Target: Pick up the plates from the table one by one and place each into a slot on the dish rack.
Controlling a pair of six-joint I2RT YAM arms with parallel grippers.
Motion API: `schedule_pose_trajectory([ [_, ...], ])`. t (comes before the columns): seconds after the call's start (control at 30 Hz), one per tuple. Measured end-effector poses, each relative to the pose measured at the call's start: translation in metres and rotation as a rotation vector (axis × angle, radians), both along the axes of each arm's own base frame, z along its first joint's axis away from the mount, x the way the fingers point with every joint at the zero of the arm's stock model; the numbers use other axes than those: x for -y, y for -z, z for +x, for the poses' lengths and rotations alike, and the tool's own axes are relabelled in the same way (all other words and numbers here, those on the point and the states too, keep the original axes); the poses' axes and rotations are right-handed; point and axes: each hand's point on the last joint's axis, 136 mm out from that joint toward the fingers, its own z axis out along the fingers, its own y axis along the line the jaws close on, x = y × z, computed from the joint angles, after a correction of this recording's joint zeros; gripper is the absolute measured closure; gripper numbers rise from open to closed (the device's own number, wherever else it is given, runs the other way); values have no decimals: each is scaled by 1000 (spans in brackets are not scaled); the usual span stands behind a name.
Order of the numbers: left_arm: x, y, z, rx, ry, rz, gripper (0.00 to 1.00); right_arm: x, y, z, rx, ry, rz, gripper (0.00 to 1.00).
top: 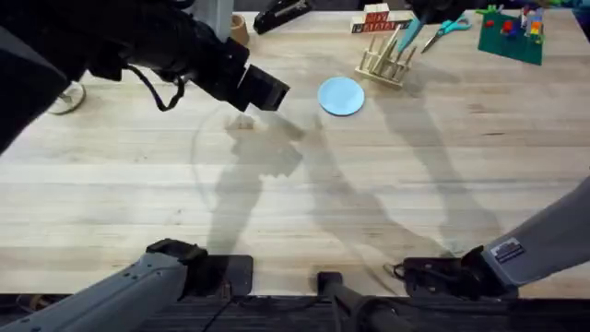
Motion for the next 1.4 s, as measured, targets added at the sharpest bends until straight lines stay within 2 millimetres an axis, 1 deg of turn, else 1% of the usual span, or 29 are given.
schedule_pose_trajectory([
  [0.17,0,0,0,-1,-2,-2,7,15,1,0,-12,35,-4,971],
  [0.27,0,0,0,-1,-3,-2,7,21,2,-1,-18,46,-6,971],
  [0.57,0,0,0,-1,-3,-2,8,21,2,0,-21,29,-14,971],
  [0.77,0,0,0,-2,-3,-1,7,16,0,8,4,5,29,971],
  [0.97,0,1,-2,-9,-3,0,7,22,3,9,-8,9,59,971],
  [1.0,0,1,-1,-9,-3,0,7,24,9,12,-24,10,61,971],
  [1.27,0,1,-2,-9,-3,0,8,19,43,25,-90,-5,48,971],
  [1.4,0,1,-2,-9,-3,0,7,18,49,31,-86,-10,49,971],
])
